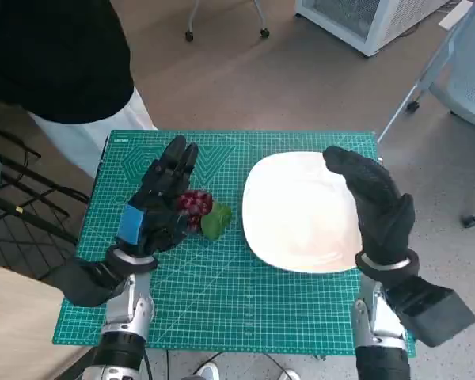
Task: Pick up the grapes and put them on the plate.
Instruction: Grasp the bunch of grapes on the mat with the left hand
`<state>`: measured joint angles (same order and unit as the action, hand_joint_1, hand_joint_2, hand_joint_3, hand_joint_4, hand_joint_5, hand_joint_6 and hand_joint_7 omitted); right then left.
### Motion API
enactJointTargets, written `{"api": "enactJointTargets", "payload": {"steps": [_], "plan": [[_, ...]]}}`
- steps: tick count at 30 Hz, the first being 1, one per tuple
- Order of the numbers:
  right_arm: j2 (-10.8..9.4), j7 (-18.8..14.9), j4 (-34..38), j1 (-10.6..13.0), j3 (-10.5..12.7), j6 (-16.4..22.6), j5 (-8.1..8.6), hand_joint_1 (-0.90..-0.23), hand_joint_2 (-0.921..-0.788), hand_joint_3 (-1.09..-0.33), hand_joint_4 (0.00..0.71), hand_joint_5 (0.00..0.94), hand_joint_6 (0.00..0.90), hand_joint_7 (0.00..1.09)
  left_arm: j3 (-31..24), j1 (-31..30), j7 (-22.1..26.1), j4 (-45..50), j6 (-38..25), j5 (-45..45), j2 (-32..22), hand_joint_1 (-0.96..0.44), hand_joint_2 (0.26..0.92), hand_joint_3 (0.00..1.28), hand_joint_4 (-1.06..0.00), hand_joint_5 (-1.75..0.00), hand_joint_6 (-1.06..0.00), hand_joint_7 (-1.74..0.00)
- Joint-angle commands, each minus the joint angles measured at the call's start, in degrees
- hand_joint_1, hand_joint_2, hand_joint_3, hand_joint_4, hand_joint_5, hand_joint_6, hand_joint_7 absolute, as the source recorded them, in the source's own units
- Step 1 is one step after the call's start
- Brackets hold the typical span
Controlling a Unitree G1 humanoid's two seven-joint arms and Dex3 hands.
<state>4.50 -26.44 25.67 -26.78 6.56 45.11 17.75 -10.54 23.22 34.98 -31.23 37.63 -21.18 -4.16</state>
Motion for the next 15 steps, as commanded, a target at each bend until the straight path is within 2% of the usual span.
{"api": "enactJointTargets", "payload": {"steps": [1, 15], "plan": [[0.0, 0.4, -0.1, 0.7, 0.0, -0.8, -0.44, -0.707, -0.921, -0.694, 0.332, 0.004, 0.014, 0.56, 0.0, -0.9, 0.2, 1.4, -0.1, -0.8, 0.1, -0.76, 0.921, 0.5, -0.13, 0.0, -0.25, 0.0], [-0.1, 0.2, -0.6, 1.0, -0.1, -1.4, -0.12, -0.703, -0.921, -0.697, 0.333, 0.004, 0.01, 0.56, -0.2, -1.2, -0.2, 1.9, 0.1, -1.0, 0.3, -0.76, 0.921, 0.49, -0.13, 0.0, -0.24, 0.0]]}}
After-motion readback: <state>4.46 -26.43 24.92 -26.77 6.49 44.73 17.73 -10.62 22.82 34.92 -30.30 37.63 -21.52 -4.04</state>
